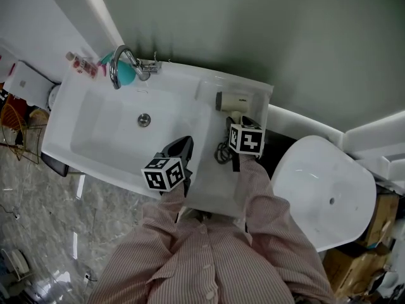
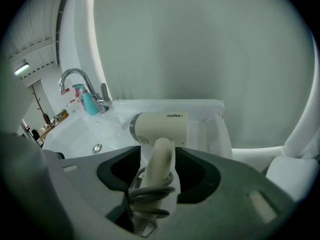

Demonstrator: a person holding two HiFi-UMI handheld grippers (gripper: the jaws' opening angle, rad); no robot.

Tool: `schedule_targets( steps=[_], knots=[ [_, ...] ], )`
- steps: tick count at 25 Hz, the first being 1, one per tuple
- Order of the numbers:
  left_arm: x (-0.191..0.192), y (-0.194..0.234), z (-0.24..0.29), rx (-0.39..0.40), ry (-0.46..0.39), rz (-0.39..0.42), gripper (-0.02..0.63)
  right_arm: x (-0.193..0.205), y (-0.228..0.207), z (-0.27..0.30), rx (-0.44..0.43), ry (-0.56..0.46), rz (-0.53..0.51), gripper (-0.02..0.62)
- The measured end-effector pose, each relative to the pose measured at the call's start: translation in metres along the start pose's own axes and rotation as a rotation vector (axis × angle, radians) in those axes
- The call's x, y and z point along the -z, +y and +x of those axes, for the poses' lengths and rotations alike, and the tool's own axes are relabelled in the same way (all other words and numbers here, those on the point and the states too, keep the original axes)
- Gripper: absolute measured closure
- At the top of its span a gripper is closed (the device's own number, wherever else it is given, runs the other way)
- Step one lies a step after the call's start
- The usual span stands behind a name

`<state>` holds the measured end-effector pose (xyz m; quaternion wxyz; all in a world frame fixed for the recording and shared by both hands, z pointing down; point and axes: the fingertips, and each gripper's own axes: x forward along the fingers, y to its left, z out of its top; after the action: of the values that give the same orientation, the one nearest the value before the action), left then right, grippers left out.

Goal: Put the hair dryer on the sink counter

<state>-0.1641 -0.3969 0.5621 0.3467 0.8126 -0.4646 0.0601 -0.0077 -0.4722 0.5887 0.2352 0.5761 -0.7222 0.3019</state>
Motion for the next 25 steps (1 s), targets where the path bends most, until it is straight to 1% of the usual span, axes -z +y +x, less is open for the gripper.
schedule_targets(
  steps=[5,9,13,18,25],
  knots=[
    [-0.006,-0.006,-0.012,0.008,-0.025,0.025,0.608,-0.010,0.008,-0.017,-0.051,-0.068,-0.029,0.414],
    [-0.016,-0.018,-0.027,0.025,-0.065,0.068,0.607,-0.012,0.017,-0.036,-0.085,-0.116,-0.041,0.516],
    [-0.023,-0.029,-0.045,0.034,-0.103,0.116,0.607,-0.014,0.027,-0.057,-0.136,-0.169,-0.041,0.564],
    [-0.029,-0.041,-0.068,0.037,-0.148,0.161,0.607,-0.013,0.038,-0.088,-0.206,-0.232,-0.019,0.587],
    [-0.036,-0.059,-0.096,0.046,-0.196,0.214,0.607,-0.017,0.051,-0.131,-0.301,-0.327,0.002,0.589]
  ],
)
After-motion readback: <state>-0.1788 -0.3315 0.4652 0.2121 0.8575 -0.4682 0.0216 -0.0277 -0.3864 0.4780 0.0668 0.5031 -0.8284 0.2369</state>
